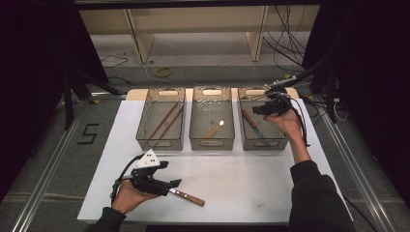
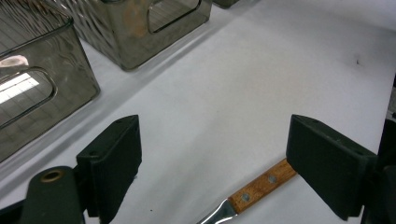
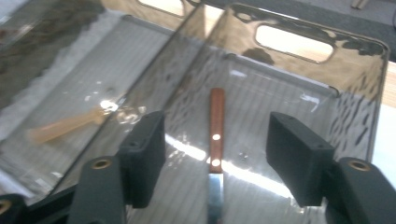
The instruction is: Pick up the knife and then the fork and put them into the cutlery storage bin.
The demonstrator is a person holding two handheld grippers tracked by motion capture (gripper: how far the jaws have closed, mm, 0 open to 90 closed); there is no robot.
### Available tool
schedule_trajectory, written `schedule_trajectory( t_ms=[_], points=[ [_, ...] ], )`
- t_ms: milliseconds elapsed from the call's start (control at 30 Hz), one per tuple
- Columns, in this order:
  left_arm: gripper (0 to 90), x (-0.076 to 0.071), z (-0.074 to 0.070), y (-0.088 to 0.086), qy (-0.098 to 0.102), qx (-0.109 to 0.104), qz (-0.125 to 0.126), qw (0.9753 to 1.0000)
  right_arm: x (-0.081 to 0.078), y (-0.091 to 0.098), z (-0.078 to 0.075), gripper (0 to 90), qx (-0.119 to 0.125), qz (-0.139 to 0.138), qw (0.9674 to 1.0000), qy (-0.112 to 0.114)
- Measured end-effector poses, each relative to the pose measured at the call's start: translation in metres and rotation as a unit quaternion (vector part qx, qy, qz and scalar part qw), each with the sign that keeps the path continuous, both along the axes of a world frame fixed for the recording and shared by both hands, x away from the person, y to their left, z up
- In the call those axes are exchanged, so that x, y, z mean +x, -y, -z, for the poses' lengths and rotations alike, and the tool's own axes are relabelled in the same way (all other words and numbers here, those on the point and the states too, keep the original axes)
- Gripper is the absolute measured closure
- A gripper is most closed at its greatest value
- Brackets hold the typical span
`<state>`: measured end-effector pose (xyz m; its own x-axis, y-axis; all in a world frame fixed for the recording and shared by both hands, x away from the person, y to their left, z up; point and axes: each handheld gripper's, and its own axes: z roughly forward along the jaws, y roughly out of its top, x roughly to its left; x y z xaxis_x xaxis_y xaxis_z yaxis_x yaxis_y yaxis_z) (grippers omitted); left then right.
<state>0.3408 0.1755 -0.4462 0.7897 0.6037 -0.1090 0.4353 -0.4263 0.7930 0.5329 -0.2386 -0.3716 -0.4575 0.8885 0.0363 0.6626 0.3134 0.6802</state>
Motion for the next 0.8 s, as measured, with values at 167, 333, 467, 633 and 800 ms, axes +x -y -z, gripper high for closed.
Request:
schedule_trajectory(
  t_ms=[167,333,467,633,800],
  points=[
    [17.8,0.001,-0.001,-0.001,-0.004,0.013,0.007,0.9999,-0.019,0.000,-0.007,34.0,0.019,-0.024,0.9994,0.012],
    [17.6,0.003,-0.002,0.000,-0.012,0.028,0.015,0.9994,-0.043,-0.001,-0.013,32.0,0.038,-0.054,0.9977,0.016],
    [17.7,0.004,-0.003,0.001,-0.013,0.044,0.024,0.9987,-0.063,-0.002,-0.016,31.7,0.053,-0.073,0.9955,0.029],
    [17.8,0.005,-0.005,0.002,-0.018,0.059,0.036,0.9974,-0.087,-0.003,-0.014,30.4,0.063,-0.089,0.9933,0.038],
    [18.0,0.007,-0.004,0.005,-0.024,0.073,0.047,0.9959,-0.112,-0.005,-0.009,28.9,0.076,-0.102,0.9908,0.047]
  ],
)
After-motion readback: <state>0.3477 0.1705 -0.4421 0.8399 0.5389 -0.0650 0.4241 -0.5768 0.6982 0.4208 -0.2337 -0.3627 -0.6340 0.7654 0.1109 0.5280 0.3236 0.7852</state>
